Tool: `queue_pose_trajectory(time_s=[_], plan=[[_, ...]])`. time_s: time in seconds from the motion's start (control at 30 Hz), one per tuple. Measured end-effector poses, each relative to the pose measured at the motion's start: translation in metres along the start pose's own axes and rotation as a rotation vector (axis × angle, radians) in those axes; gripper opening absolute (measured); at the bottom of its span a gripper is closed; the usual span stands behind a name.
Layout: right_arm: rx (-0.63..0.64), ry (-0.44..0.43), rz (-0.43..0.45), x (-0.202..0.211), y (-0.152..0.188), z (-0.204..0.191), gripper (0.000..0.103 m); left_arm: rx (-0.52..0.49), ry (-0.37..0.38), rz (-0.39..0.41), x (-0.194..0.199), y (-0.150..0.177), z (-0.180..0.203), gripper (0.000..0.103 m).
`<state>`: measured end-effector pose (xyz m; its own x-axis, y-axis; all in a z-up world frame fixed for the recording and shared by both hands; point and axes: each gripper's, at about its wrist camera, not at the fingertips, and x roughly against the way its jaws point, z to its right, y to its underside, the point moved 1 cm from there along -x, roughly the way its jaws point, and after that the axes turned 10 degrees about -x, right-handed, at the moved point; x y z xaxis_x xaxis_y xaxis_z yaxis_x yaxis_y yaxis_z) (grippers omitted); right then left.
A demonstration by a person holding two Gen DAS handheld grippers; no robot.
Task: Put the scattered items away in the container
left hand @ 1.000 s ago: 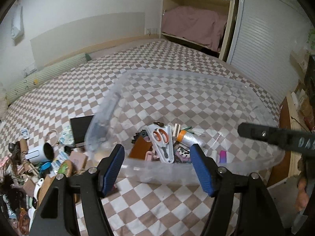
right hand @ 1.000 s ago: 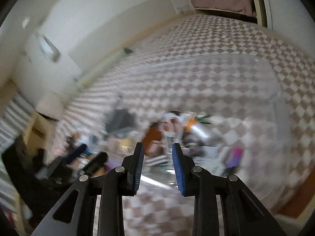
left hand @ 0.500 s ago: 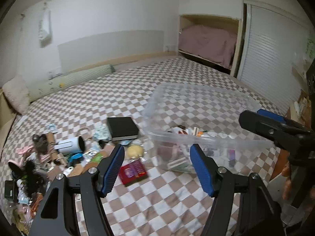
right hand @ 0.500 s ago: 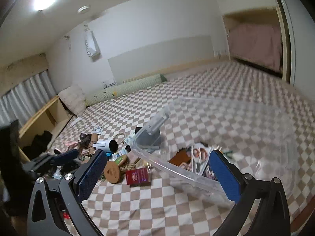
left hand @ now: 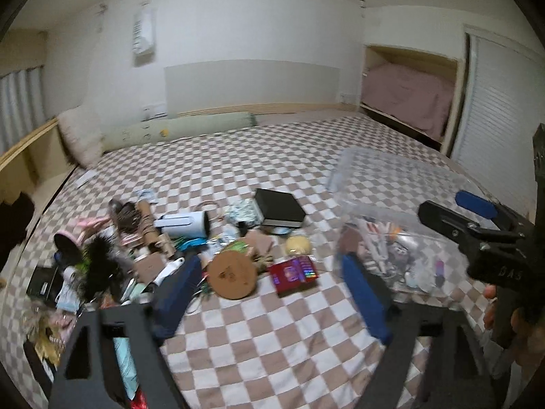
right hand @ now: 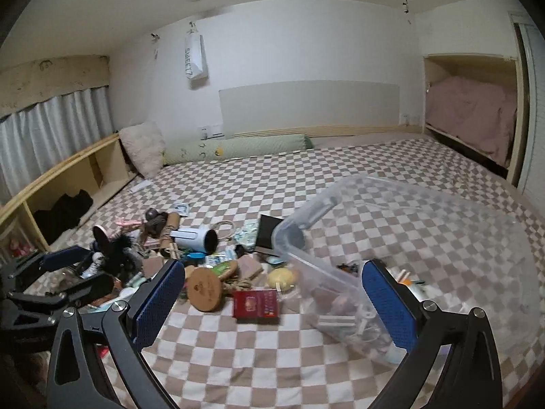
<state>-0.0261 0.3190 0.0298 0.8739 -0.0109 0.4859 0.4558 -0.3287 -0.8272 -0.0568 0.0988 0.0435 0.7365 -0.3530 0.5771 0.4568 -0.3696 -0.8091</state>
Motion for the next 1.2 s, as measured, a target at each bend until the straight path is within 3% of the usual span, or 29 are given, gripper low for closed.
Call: queue_pose_trajectory(time_s=[0.27,0.63,1.0,1.2], plan=[[-0.015,-0.038,-0.034,-0.017,0.005,-0.011,0.103,0.084,-0.051,-0.023,-0.003,0.025,-0.04,0.089],[-0.083,-0.032,-0.135,-0.054,0.022,-0.005,0.103,0.124,-0.133,-0.052,-0.027,0.053,-0.073,0.089],[0.02,-0.028,-0.173,-0.087,0.052,-0.017,0.103,0.196,-0.147,-0.124,-0.064,0.086,-0.091,0.089],[0.032,-0.007,-0.206,-0.104,0.064,-0.02,0.103,0.187,-0.168,-0.142,-0.075,0.094,-0.091,0.089]])
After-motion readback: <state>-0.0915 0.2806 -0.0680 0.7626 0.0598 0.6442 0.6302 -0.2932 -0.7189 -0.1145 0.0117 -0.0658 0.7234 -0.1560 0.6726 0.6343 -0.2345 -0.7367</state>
